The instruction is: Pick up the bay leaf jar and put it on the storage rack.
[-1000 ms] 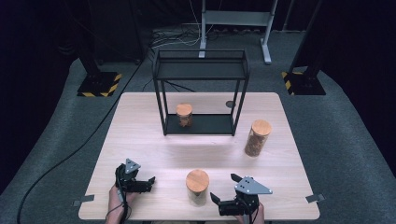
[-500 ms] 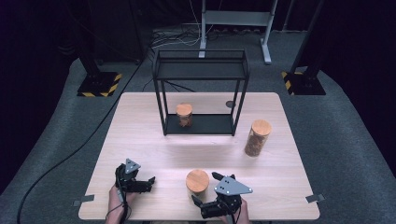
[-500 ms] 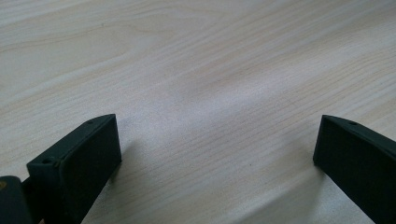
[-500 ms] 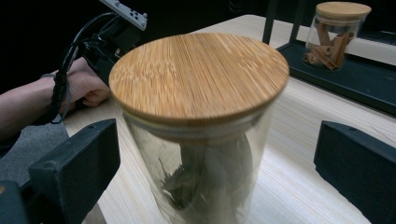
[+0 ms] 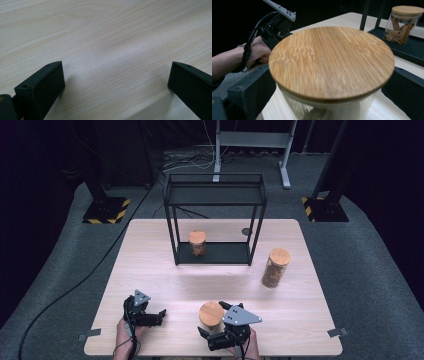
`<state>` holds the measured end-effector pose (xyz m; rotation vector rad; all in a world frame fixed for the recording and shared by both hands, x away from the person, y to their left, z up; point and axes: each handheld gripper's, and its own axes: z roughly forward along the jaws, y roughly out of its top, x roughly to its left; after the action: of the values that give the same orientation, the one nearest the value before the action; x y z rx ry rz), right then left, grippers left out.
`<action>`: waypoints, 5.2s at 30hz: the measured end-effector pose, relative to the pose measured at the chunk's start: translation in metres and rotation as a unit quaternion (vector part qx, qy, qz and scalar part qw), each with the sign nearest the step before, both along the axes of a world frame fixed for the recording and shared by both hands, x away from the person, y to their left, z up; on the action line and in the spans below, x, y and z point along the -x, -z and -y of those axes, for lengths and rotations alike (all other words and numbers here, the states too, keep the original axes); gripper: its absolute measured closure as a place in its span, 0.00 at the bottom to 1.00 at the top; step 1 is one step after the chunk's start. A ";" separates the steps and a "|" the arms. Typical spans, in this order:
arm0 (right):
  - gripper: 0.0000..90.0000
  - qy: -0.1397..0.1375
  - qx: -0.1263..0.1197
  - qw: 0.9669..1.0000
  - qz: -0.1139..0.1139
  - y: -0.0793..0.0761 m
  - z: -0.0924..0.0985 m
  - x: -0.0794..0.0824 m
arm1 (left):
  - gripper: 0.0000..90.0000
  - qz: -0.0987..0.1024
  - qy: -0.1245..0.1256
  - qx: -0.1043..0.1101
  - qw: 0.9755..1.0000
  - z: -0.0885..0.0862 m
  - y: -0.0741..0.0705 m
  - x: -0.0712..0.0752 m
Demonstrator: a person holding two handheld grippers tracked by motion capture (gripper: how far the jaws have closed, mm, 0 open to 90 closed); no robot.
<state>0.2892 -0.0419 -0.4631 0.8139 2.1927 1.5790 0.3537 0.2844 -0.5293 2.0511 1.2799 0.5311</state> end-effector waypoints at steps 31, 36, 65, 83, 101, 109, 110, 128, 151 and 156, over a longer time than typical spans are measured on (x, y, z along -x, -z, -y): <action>0.27 0.005 -0.002 1.000 0.023 0.004 -0.004 -0.002 | 0.00 0.000 0.000 -0.001 1.000 0.000 0.000 0.000; 0.27 0.020 -0.007 0.999 0.033 0.000 0.000 -0.003 | 0.00 -0.001 0.000 -0.001 1.000 0.000 0.000 0.000; 0.27 0.051 0.002 0.997 0.051 -0.018 0.011 -0.017 | 0.00 0.000 -0.004 -0.002 1.000 0.001 0.000 0.001; 0.27 0.054 0.008 0.997 0.059 -0.030 0.009 -0.039 | 0.00 0.000 -0.004 -0.001 1.000 0.001 0.000 0.001; 0.27 0.061 0.012 0.996 0.064 -0.039 0.005 -0.063 | 0.00 -0.001 -0.004 -0.001 1.000 0.000 0.000 0.001; 0.27 0.069 0.010 0.996 0.064 -0.044 0.009 -0.074 | 0.00 -0.001 -0.004 -0.001 1.000 0.000 0.000 0.001; 0.27 0.069 0.008 0.995 0.064 -0.045 0.010 -0.075 | 0.00 0.000 -0.004 -0.001 1.000 0.000 0.000 0.001; 0.27 0.081 0.012 0.994 0.066 -0.051 0.009 -0.098 | 0.00 0.000 -0.004 -0.001 1.000 0.000 0.000 0.001; 0.27 0.090 0.006 0.994 0.069 -0.056 0.008 -0.121 | 0.00 0.000 -0.004 -0.001 1.000 0.000 0.000 0.001; 0.27 0.092 0.008 0.994 0.066 -0.055 0.007 -0.125 | 0.00 0.000 -0.004 -0.001 1.000 0.000 0.000 0.001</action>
<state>0.4147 -0.0490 -0.4080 0.8548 1.9756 1.4794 0.3527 0.2839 -0.5292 2.0485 1.2888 0.5356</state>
